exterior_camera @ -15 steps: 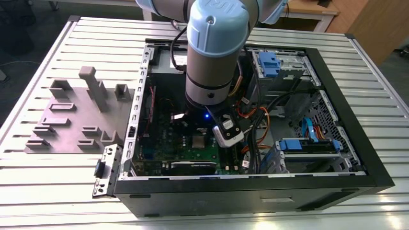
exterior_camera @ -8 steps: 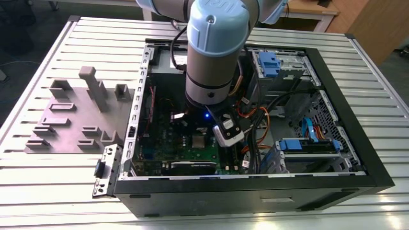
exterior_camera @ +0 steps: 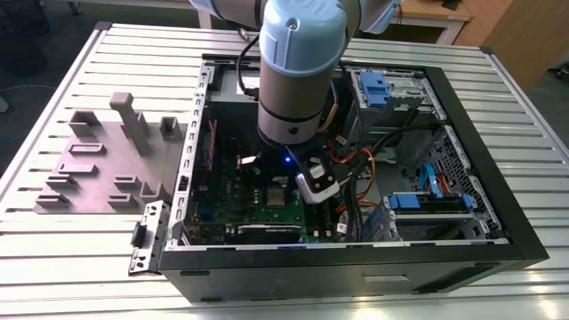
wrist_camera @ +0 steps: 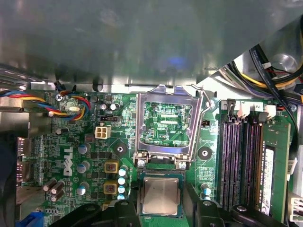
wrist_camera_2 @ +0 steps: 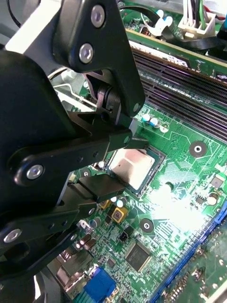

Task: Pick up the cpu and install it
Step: 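Place the cpu into insertion slot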

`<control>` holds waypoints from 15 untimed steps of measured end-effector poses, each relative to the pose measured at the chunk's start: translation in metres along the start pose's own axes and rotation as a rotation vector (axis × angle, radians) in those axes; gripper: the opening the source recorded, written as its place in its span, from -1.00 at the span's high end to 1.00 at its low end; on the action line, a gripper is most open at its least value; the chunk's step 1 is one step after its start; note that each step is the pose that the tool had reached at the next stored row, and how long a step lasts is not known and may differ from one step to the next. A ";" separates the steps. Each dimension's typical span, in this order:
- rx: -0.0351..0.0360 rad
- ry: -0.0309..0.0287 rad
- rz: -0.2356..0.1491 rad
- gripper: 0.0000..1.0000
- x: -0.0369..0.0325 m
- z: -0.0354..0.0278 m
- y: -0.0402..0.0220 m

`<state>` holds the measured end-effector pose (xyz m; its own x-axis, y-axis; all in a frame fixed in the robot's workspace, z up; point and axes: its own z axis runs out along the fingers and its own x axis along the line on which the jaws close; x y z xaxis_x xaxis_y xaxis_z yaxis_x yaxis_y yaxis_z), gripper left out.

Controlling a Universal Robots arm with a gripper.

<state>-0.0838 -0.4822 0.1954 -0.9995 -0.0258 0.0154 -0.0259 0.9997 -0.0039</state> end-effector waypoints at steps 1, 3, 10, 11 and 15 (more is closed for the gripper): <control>-0.0001 0.0000 0.004 0.03 -0.0001 0.0000 0.0000; -0.0001 0.0001 0.004 0.03 -0.0001 0.0000 0.0000; -0.0001 0.0000 0.006 -0.11 0.0003 0.0016 -0.0012; -0.0002 0.0000 0.007 -0.11 0.0003 0.0018 -0.0017; -0.0002 0.0001 0.010 -0.11 0.0002 0.0029 -0.0020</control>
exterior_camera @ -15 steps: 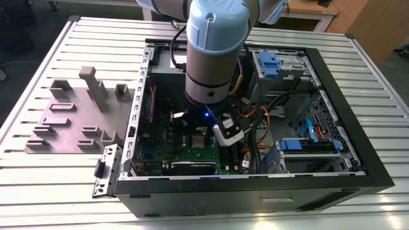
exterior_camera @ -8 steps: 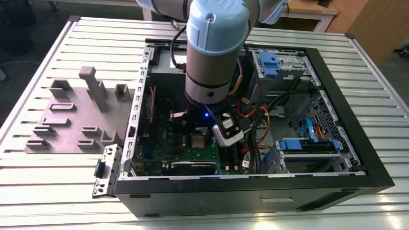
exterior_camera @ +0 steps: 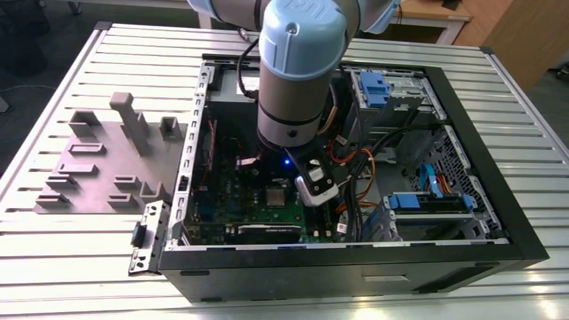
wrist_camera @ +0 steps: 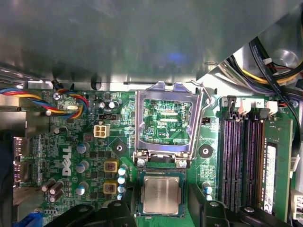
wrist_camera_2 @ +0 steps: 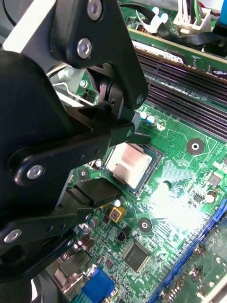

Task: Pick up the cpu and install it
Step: 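Place the cpu into insertion slot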

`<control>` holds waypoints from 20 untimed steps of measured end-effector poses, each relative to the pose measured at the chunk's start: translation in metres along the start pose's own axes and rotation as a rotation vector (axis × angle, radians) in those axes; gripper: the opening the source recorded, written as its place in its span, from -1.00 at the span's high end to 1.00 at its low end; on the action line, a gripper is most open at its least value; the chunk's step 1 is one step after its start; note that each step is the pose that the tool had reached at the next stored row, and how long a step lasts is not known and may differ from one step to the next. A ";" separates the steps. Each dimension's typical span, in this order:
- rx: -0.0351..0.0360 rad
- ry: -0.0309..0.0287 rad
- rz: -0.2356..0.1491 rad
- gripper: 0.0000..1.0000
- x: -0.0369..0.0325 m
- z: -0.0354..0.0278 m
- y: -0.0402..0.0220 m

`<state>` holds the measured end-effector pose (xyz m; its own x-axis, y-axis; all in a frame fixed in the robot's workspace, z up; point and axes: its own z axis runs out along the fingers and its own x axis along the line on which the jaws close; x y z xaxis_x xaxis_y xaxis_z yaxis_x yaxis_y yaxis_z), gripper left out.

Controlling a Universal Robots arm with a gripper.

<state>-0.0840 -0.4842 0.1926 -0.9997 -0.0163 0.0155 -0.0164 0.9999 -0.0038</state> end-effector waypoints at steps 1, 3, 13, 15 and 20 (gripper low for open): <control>-0.0002 0.0000 0.000 -0.11 0.0000 0.0002 0.0000; -0.0006 0.0000 0.000 -0.09 0.0000 0.0006 0.0000; -0.0003 0.0002 0.000 0.08 0.0000 0.0019 -0.0001; -0.0006 0.0000 0.000 0.14 0.0000 0.0021 0.0000; -0.0008 -0.0001 0.000 0.14 -0.0001 0.0022 0.0006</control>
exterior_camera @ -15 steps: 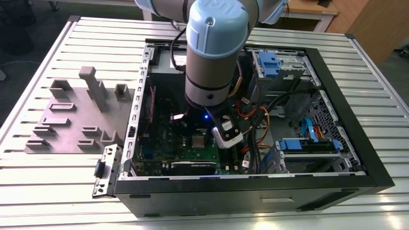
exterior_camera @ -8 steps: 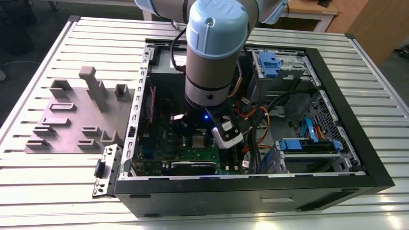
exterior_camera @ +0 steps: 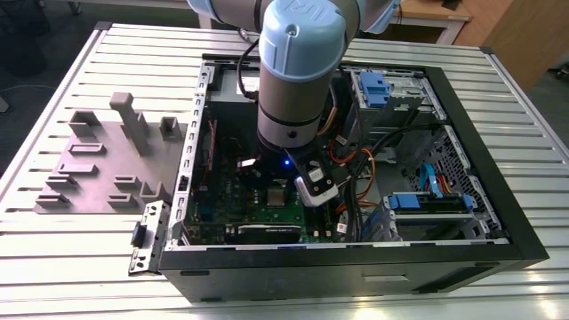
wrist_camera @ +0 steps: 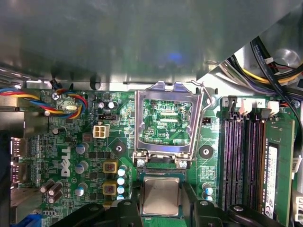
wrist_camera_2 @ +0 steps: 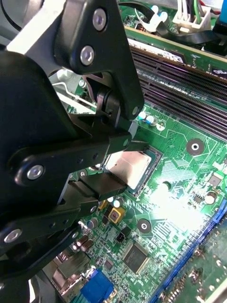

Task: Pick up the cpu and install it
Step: 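Place the cpu into insertion slot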

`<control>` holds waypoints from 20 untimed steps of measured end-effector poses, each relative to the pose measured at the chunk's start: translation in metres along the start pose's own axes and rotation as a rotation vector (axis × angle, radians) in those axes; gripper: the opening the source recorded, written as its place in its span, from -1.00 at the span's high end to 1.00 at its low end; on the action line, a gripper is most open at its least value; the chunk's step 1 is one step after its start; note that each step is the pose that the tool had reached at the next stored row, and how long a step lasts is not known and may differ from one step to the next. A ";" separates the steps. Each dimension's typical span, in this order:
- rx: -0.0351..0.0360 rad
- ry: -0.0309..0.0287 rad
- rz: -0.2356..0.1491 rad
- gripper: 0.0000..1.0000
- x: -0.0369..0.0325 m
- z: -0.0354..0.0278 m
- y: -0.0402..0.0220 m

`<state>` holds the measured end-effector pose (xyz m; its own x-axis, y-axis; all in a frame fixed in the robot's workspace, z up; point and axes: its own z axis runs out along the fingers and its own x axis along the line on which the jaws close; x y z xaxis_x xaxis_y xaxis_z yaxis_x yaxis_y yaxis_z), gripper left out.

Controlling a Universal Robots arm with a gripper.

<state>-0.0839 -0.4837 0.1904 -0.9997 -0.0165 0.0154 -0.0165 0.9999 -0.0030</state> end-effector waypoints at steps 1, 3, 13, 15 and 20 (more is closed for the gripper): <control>0.0001 0.0000 0.000 0.14 0.0000 0.0000 0.0002; 0.0001 0.0001 0.000 0.14 0.0001 0.0000 0.0003; 0.0000 0.0004 0.000 0.14 0.0001 -0.0022 0.0006; -0.0001 0.0003 0.000 0.14 0.0001 -0.0023 0.0006; -0.0002 0.0004 0.000 0.14 0.0001 -0.0015 0.0005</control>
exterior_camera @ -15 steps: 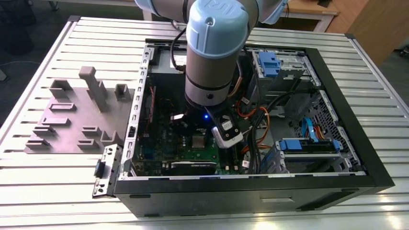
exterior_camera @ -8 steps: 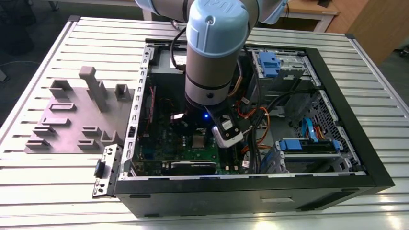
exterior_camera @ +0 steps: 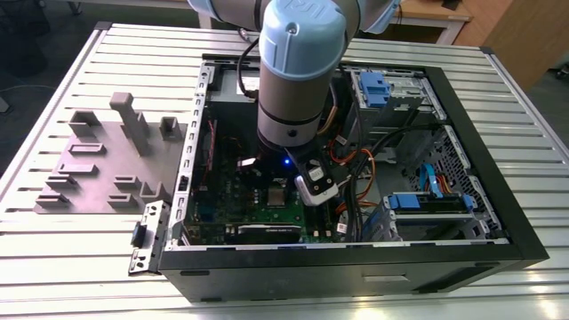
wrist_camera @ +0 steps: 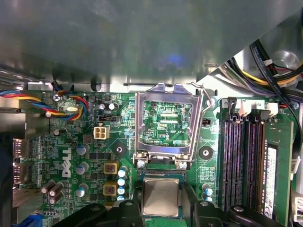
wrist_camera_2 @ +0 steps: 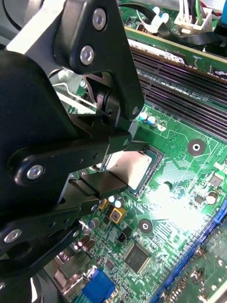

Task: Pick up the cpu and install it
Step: 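Place the cpu into insertion slot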

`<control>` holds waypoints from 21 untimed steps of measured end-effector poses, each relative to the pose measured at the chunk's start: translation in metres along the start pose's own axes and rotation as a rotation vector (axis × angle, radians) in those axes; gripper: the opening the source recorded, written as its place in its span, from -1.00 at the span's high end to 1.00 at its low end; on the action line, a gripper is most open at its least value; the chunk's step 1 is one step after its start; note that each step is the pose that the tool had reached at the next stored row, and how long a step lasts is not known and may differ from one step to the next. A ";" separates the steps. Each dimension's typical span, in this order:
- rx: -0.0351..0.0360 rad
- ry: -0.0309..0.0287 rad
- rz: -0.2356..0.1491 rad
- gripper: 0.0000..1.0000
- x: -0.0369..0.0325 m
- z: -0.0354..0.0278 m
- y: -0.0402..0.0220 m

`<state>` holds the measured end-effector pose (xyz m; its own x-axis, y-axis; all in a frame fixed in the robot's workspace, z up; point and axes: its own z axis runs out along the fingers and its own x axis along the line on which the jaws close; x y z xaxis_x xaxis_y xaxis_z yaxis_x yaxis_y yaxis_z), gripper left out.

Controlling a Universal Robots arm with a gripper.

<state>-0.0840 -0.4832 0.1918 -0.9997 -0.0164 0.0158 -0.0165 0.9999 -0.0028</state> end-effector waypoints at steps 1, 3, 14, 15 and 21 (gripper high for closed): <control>0.0001 0.0001 0.000 0.14 0.0000 0.0002 0.0000; 0.0001 0.0001 0.000 0.14 0.0000 0.0003 0.0000; 0.0000 0.0001 0.000 -0.01 0.0000 -0.0022 0.0000; 0.0000 0.0004 0.000 -0.01 0.0000 -0.0038 0.0000; -0.0004 0.0008 0.000 -0.01 0.0000 -0.0065 0.0000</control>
<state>-0.0839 -0.4831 0.1983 -0.9997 -0.0165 0.0166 -0.0165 0.9999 -0.0024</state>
